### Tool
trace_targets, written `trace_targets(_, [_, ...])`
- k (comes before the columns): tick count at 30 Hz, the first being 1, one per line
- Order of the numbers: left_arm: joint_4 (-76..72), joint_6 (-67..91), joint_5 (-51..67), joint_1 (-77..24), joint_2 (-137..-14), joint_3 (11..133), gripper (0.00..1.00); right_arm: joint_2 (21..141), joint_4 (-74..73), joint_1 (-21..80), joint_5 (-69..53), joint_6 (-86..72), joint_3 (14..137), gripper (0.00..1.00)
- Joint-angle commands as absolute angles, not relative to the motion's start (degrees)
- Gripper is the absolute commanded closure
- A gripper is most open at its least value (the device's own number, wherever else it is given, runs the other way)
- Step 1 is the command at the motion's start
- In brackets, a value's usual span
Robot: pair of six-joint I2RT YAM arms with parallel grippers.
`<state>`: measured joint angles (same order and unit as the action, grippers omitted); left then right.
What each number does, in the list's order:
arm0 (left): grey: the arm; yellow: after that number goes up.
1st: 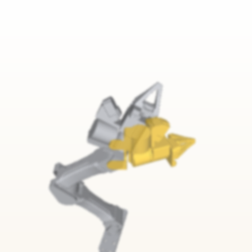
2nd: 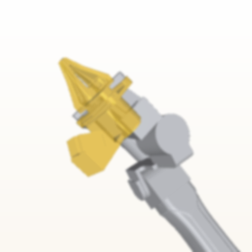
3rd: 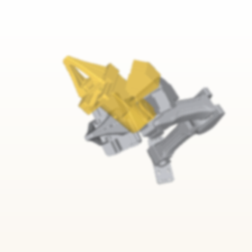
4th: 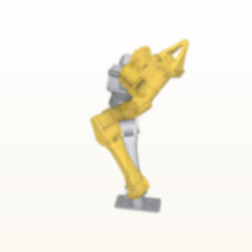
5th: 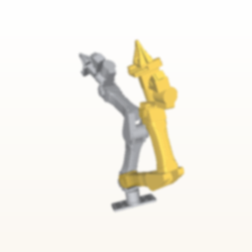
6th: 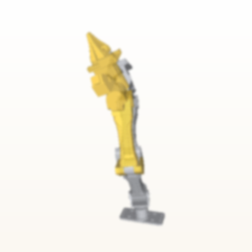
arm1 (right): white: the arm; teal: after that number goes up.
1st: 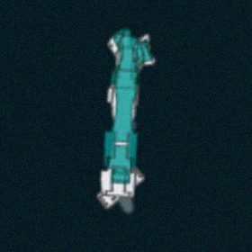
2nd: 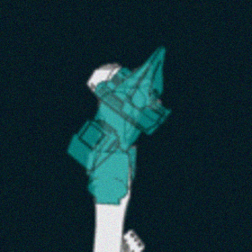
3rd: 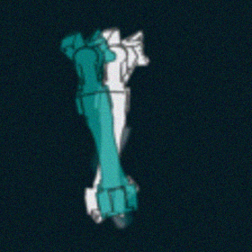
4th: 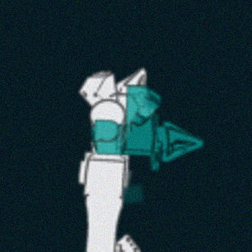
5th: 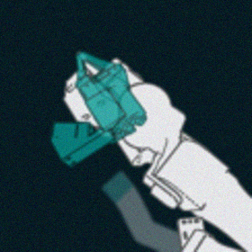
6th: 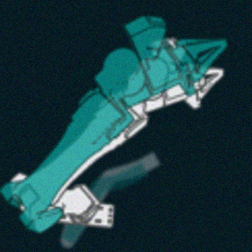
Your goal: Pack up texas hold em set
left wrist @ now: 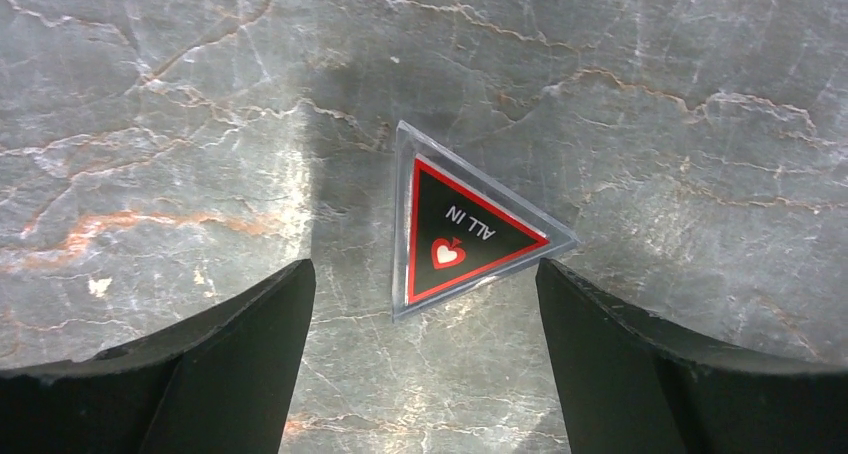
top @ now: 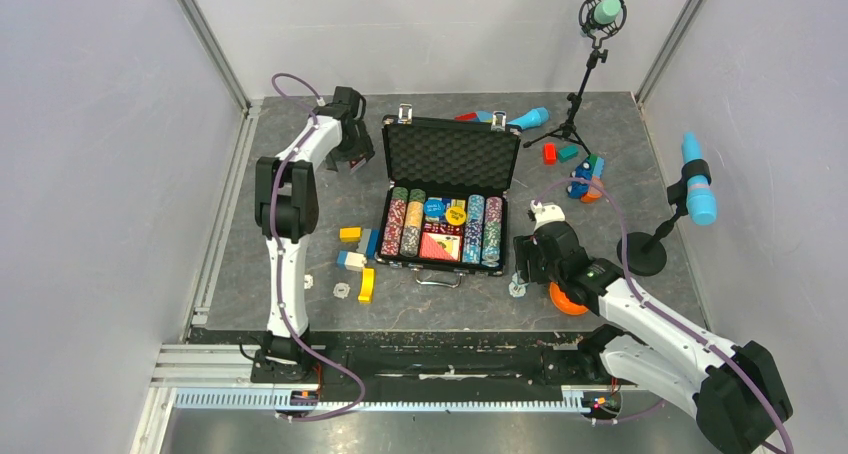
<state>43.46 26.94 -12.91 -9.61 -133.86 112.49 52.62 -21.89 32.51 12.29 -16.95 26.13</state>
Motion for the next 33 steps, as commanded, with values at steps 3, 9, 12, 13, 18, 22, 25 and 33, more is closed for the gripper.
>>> trace_targets(3, [42.7, 29.3, -8.8, -9.5, -130.2, 112.5, 0.09, 52.5, -20.3, 32.4, 12.2, -16.7, 27.7, 0.31])
trace_targets(9, [41.0, 31.1, -5.7, -9.6, -130.2, 112.0, 0.09, 52.4, -20.3, 32.4, 12.3, -16.4, 27.6, 0.31])
trace_targets(12, [39.6, 31.5, -4.7, -9.6, -129.4, 110.9, 0.09, 52.5, -20.1, 32.4, 12.4, -16.3, 27.6, 0.31])
trace_targets(13, [39.2, 31.6, -4.7, -9.6, -129.2, 110.7, 0.09, 52.5, -20.2, 32.4, 12.3, -16.3, 27.6, 0.31])
trace_targets(18, [39.9, 32.1, -6.8, -9.7, -130.0, 111.9, 0.08, 52.5, -20.2, 32.4, 12.3, -16.3, 27.6, 0.30])
trace_targets(22, [42.0, 32.2, -9.5, -9.9, -131.4, 113.9, 0.08, 52.4, -20.1, 32.4, 12.4, -16.2, 27.5, 0.30])
trace_targets(25, [42.7, 32.3, -10.7, -10.1, -132.2, 114.6, 0.08, 52.6, -20.2, 32.4, 12.3, -16.2, 27.5, 0.30])
trace_targets(33, [43.9, 32.2, -12.5, -10.9, -134.4, 116.4, 0.08, 52.3, -20.1, 32.4, 12.5, -16.1, 27.1, 0.30])
